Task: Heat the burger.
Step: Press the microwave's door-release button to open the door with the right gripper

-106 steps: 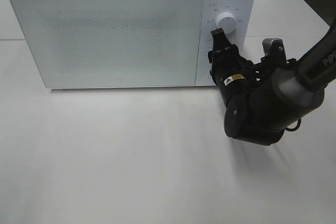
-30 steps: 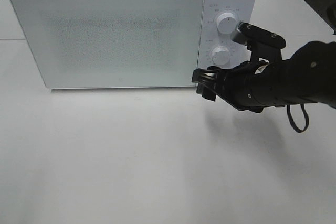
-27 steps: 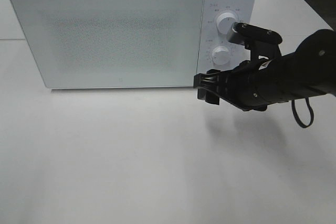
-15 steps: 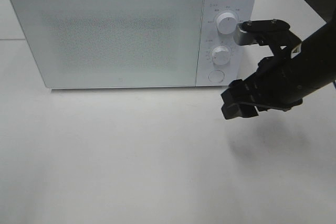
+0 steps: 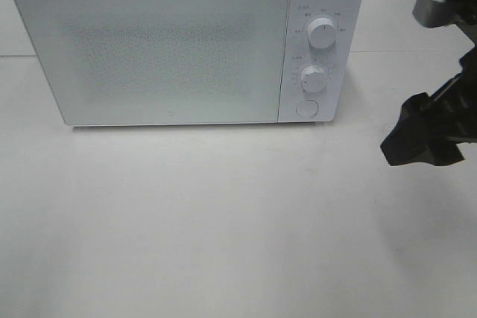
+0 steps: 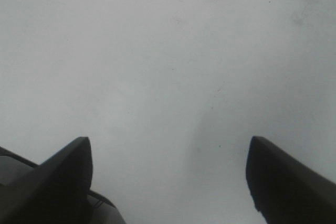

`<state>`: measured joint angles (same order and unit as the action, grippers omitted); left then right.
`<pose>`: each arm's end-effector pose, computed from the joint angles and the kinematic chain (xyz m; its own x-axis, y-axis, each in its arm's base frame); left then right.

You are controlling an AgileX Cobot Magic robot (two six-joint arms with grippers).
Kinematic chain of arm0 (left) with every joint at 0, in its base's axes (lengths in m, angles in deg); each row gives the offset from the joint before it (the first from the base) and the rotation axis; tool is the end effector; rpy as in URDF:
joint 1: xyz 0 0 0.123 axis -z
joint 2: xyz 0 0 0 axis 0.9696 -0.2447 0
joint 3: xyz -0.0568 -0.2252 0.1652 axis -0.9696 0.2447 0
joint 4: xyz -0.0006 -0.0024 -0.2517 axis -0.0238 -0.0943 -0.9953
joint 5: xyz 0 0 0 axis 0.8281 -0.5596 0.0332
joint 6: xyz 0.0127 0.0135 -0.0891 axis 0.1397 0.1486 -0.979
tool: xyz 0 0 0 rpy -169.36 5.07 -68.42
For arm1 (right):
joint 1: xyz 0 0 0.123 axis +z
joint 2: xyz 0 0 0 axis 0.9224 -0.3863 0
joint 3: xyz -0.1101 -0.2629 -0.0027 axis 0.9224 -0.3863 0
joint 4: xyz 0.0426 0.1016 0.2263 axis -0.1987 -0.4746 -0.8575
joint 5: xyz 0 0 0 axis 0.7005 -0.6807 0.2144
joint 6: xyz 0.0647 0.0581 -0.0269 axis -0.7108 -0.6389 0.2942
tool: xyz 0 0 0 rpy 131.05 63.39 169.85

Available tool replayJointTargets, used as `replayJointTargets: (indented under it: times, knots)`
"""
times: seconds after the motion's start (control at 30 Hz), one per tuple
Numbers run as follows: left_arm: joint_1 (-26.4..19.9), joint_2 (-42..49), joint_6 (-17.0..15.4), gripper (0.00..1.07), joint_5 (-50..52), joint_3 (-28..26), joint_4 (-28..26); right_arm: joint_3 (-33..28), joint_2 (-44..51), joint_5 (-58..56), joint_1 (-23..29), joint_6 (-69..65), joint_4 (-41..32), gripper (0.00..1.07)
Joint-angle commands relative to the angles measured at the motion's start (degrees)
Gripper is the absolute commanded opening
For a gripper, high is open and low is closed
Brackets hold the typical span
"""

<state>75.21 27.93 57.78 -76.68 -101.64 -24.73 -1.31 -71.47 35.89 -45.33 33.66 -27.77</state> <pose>-0.0052 -0.0066 0.2792 -0.4338 0.0026 -0.9010 0.0569 0.9981 -0.0246 0.1893 0.0799 0.2780 -0.7906 -0.2753 -0.5469 -0.3611 0.9310 0.0533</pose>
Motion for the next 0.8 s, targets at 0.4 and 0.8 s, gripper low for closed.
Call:
replayJointTargets:
  times: [0.4,0.8]
  knots:
    - [-0.23,1.32,-0.06,1.00,0.52,0.17,-0.23,-3.72,25.27,-11.97,-0.97,-0.92,3.15,0.78]
    - [-0.23,1.32,-0.06,1.00,0.52,0.17,-0.23,-10.26,48.13,-18.22,-10.20,-4.81,3.44,0.76]
